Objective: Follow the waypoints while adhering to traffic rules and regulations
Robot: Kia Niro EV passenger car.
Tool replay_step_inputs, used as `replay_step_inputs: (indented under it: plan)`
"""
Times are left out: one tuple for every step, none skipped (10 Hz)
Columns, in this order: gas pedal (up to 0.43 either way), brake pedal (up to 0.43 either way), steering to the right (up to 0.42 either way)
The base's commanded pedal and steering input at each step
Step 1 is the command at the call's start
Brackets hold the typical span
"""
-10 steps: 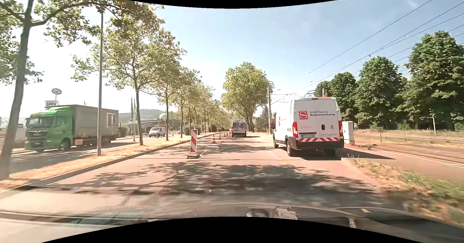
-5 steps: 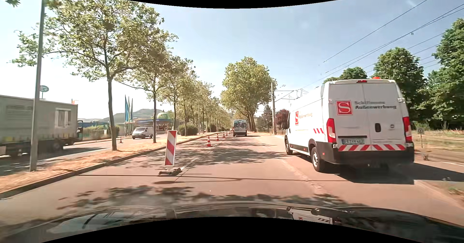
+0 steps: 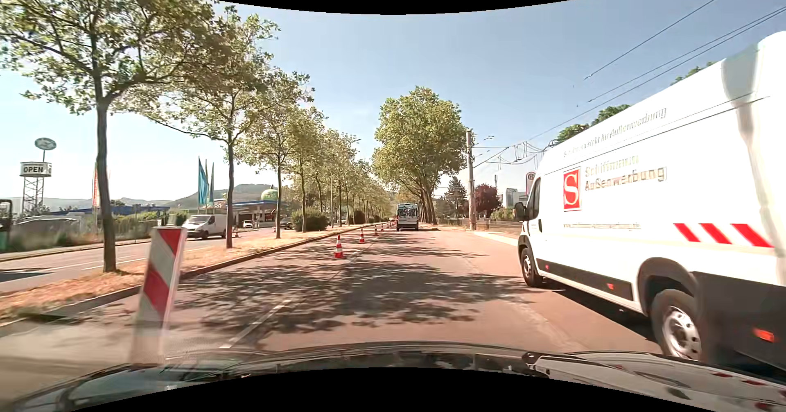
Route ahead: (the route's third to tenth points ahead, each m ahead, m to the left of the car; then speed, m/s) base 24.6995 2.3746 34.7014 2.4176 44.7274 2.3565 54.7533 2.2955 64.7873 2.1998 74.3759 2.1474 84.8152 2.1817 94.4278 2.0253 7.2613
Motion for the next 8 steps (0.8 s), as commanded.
replay_step_inputs:
  plan:
    - [0.087, 0.0, -0.001]
    - [0.087, 0.0, -0.001]
    - [0.087, 0.0, -0.001]
    - [0.087, 0.0, -0.001]
    - [0.087, 0.0, -0.001]
    - [0.087, 0.0, -0.001]
    - [0.087, 0.0, -0.001]
    - [0.087, 0.0, -0.001]
